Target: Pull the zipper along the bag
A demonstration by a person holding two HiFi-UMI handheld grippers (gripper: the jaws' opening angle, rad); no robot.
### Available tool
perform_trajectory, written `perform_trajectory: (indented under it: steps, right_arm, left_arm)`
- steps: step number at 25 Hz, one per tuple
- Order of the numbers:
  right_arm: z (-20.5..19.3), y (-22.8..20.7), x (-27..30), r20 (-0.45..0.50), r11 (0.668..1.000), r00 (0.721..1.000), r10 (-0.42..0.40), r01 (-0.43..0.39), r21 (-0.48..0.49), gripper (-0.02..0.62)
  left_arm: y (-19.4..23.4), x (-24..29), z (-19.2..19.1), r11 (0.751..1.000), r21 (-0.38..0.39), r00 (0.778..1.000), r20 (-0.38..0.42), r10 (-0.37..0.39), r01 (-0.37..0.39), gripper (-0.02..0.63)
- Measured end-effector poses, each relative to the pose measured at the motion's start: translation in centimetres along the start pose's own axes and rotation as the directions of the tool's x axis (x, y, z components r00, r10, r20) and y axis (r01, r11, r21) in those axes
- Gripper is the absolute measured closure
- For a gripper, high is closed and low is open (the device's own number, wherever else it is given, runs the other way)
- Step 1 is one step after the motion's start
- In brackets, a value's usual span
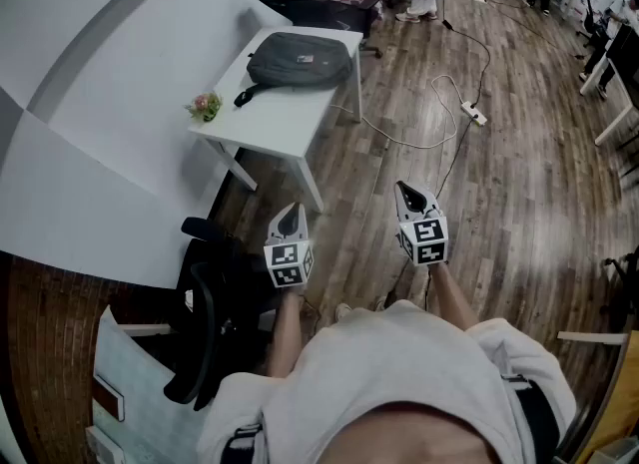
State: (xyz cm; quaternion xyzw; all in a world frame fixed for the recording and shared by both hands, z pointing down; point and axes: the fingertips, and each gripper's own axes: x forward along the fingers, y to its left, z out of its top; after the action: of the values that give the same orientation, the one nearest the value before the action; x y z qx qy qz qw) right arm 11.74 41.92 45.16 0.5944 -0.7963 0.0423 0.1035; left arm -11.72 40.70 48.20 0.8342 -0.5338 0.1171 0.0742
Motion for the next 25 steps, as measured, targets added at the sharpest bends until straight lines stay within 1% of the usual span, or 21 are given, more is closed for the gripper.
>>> perform_trajectory:
  steps: [10,19,23,25]
  right_arm:
    - [-0.5,-1.2,0.0,-0.012,1.0,1.0,0.028,-0.028,-0.002,0.581]
    - [-1.9,-2.7,0.1,-0.019,0.997,0.996,0.082,-0.083,-0.008,0.581]
    - [-2.3,-3.4,0.9,-0.022,0.996,0.996,0.085,-0.085,-0.004,0.581]
    - [-2.4,-3.8,1.6,-0.022,0.996,0.996,0.084,-0.084,0.0,0.581]
  left_arm:
    - [-1.0,0.7,0.6,1.0,0.004,1.0,-0.003,0.019,-0.019,0.58]
    - [-3.2,1.6,0.1,0.999,0.011,0.999,-0.011,0.051,-0.051,0.58]
    - [-3.6,2.6,0.3,0.997,0.039,0.998,-0.003,0.06,-0.06,0.58]
    - [-3.3,3.4,0.4,0.998,0.036,0.998,-0.003,0.061,-0.06,0.58]
